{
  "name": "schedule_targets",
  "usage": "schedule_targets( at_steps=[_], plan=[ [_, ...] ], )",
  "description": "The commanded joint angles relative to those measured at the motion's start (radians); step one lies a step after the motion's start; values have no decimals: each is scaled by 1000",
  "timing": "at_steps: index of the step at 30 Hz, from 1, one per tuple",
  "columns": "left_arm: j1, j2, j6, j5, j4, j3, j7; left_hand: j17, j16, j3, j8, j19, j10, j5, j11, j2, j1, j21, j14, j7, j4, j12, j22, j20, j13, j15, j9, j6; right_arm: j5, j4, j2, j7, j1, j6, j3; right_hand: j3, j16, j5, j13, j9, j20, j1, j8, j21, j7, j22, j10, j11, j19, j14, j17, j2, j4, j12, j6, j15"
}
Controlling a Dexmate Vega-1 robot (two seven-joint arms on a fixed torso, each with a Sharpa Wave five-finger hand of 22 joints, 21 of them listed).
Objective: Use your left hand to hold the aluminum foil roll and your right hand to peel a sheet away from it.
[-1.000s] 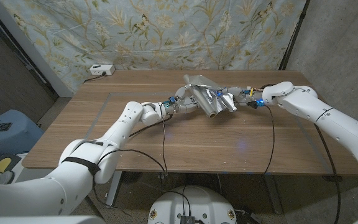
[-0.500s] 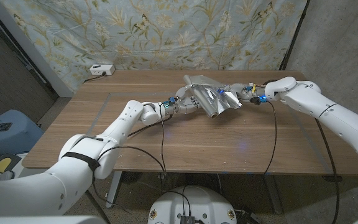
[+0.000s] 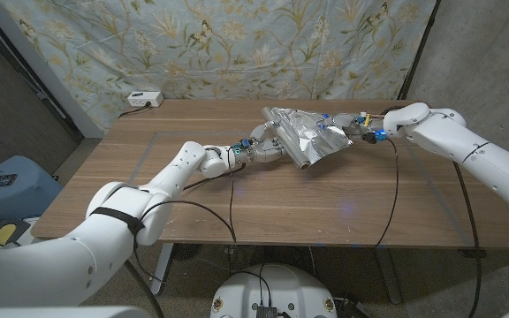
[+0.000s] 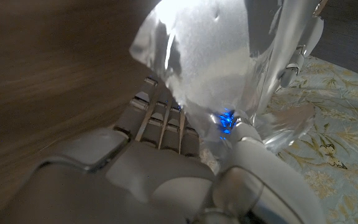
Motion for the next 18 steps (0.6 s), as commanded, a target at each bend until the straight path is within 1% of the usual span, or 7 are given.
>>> schedule_targets(
  at_steps=[1, 8, 10, 12, 14, 15, 18],
  plan=[
    [-32, -12, -3, 48, 64, 7, -64, 2, -1, 5, 1, 0, -4, -5, 6, 5, -7, -1, 5, 0, -2, 0, 2, 9, 2, 8, -1, -5, -18, -14, -8, -8, 7, -30, -6, 3, 19, -3, 2, 2, -23, 38, 14, 10, -8, 5, 63, -7, 38, 63, 5, -2, -4, 10, 69, -20],
    [-51, -23, -11, 76, 104, 8, -103, 1, -1, 4, 2, -1, -6, -7, 4, 5, -10, -3, 4, 0, -2, 0, 2, 10, 1, 11, -5, -5, -19, -28, -11, -43, -5, -42, 6, 1, 37, -4, 2, 2, -41, 60, 21, 24, -9, 6, 109, -7, 95, 116, 9, 1, 0, 13, 125, -30],
    [-59, -27, -15, 85, 120, 10, -118, 0, 0, 3, 2, 0, -9, -8, 5, 4, -12, -3, 4, -2, -2, -1, 2, 11, 1, 11, -6, -6, -22, -37, -15, -54, -7, -51, 8, 6, 47, -4, 2, 2, -53, 86, 25, 30, -12, 7, 163, -9, 127, 158, 8, 2, -5, 23, 165, -39],
    [-66, -31, -19, 94, 133, 10, -130, 0, 0, 4, 2, -2, -9, -10, 5, 6, -13, -4, 3, -7, -2, -1, 2, 11, 1, 13, -9, -9, -26, -46, -19, -64, -8, -60, 10, 11, 61, -4, 2, 3, -68, 116, 35, 40, -19, 8, 212, -6, 169, 211, 7, 2, -7, 29, 224, -52],
    [-70, -34, -21, 102, 145, 10, -141, 0, -1, 4, 2, -1, -10, -10, 2, 6, -14, -5, 3, -7, -2, 0, 2, 12, 0, 14, -10, -9, -29, -56, -22, -74, -7, -75, 11, 22, 72, -4, 2, 3, -81, 169, 38, 49, -27, 9, 261, -2, 208, 256, 5, -5, -21, 35, 268, -67],
    [-72, -35, -22, 106, 149, 9, -145, 0, -1, 3, 1, -1, -11, -11, 4, 7, -16, -5, 2, -4, 0, -1, 2, 12, 0, 14, -11, -12, -33, -61, -24, -79, -6, -82, 10, 24, 80, -5, 2, 4, -88, 194, 44, 55, -36, 10, 291, -13, 230, 282, 6, -9, -18, 38, 301, -71],
    [-75, -38, -22, 116, 157, 7, -154, -1, -2, 3, 2, -2, -11, -13, 4, 7, -17, -7, -1, -3, -1, 0, 2, 13, 0, 16, -13, -12, -40, -78, -28, -94, -4, -109, 9, 35, 113, -7, 4, 6, -118, 278, 52, 75, -54, 12, 377, -26, 294, 377, 10, -16, -23, 50, 379, -114]
  ],
)
